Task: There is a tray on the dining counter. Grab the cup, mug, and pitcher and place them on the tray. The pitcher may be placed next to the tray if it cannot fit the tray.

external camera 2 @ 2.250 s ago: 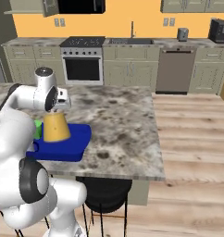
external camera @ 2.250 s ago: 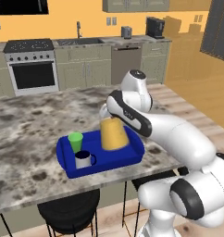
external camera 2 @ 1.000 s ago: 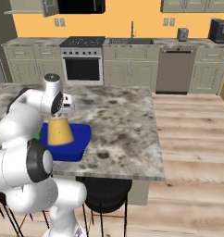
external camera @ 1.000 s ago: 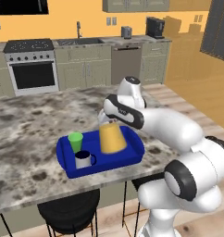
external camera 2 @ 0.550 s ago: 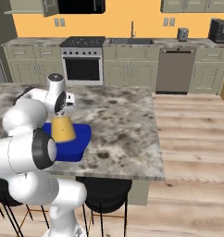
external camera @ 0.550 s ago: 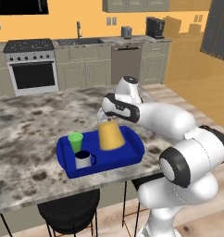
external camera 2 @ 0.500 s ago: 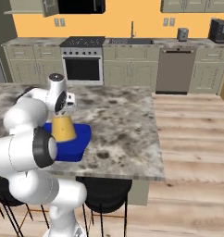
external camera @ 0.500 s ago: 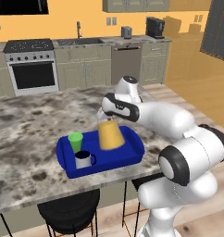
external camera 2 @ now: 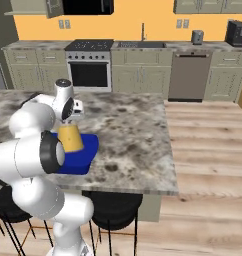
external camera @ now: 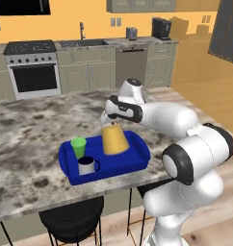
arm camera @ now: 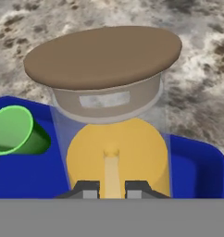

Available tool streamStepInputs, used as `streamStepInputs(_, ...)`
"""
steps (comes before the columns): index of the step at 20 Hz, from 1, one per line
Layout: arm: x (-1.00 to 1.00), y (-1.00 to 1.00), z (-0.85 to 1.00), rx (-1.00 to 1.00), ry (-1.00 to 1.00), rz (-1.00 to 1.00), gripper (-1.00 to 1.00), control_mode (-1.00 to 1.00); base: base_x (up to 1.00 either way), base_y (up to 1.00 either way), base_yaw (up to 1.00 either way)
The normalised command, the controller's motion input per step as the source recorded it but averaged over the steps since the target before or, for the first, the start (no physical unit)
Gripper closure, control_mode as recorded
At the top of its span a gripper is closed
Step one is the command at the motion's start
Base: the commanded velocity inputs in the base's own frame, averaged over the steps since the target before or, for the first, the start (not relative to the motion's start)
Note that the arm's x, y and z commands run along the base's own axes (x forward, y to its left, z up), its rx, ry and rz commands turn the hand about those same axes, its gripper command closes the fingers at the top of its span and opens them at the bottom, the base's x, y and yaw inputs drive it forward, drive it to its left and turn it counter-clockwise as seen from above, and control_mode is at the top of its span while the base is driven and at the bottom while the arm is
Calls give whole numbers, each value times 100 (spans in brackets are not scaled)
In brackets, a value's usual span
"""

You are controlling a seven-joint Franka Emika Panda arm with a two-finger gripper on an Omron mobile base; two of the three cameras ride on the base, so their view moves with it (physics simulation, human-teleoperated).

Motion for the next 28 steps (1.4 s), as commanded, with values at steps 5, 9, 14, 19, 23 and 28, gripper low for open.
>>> streamStepInputs(5,0,4,-16,0,2,0,100,-100,0,0,0)
streamStepInputs(9,1,8,-18,0,3,0,100,-100,0,0,0)
streamStepInputs(14,0,2,-29,0,5,0,100,-100,0,0,0)
streamStepInputs(19,0,0,-28,0,6,2,100,-100,0,0,0)
streamStepInputs(23,-5,-1,-28,0,5,2,100,-100,0,0,0)
streamStepInputs(28,-22,-12,-7,0,0,2,100,-100,0,0,0)
